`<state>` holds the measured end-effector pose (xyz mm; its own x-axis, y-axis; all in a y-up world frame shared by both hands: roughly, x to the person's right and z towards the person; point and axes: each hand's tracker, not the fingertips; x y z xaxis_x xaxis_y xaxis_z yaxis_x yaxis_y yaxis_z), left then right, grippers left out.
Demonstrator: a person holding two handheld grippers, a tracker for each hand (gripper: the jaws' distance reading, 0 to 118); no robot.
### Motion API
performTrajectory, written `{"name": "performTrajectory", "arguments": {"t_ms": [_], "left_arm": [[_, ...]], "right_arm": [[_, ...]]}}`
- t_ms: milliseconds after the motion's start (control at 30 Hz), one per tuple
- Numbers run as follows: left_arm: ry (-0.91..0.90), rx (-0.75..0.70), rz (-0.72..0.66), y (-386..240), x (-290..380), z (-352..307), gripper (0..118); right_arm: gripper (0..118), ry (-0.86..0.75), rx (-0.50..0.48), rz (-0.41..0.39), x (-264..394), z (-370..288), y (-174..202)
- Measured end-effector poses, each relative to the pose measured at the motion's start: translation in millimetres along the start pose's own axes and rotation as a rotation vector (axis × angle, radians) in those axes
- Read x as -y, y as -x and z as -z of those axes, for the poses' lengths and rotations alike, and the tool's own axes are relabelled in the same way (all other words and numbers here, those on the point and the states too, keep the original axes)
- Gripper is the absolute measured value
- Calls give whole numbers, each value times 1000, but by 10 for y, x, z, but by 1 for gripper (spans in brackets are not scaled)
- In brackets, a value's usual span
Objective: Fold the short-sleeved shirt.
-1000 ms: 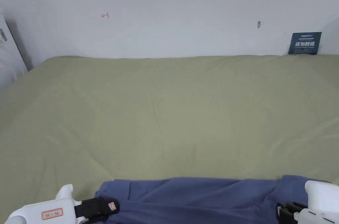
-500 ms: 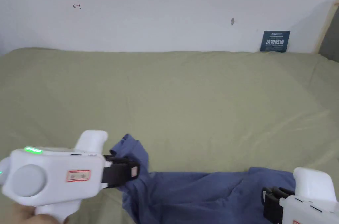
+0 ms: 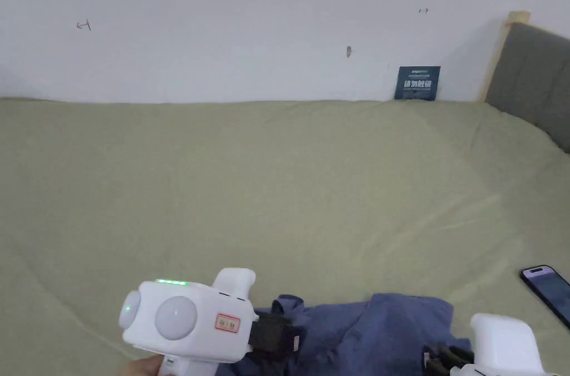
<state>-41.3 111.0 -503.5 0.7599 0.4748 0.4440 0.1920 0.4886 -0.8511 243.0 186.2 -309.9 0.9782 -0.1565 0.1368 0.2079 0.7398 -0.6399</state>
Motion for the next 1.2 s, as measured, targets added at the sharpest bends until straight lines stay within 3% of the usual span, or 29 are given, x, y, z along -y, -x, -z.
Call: {"name": "performTrajectory", "arguments": {"t_ms": [133,167,200,233,367,933,1067,1200], "left_arm": [[-161,229,-136,216,27,-385,69],[-205,269,-168,273,72,-458,52],[-263,282,-235,356,131,-516,17],[-287,310,-301,447,170,-501,0],[-239,147,-306,525,257,-272,0],[-63,323,-319,-299,563,1023,0],[-74,345,-351,-253,533,860,0],[-213,425,-295,1,356,170,0]], "right_arm": [[1,5,-10,-7,21,23,13],[1,12,-16,-1,25,39,18],[1,18,-22,4,36,56,27],[1,20,-30,5,45,60,37],[1,18,-49,0,63,20,99],[1,-54,-15,1,-17,-364,9],[1,-44,-17,2,0,-332,23],[1,-35,-30,-12,-24,-298,83]]}}
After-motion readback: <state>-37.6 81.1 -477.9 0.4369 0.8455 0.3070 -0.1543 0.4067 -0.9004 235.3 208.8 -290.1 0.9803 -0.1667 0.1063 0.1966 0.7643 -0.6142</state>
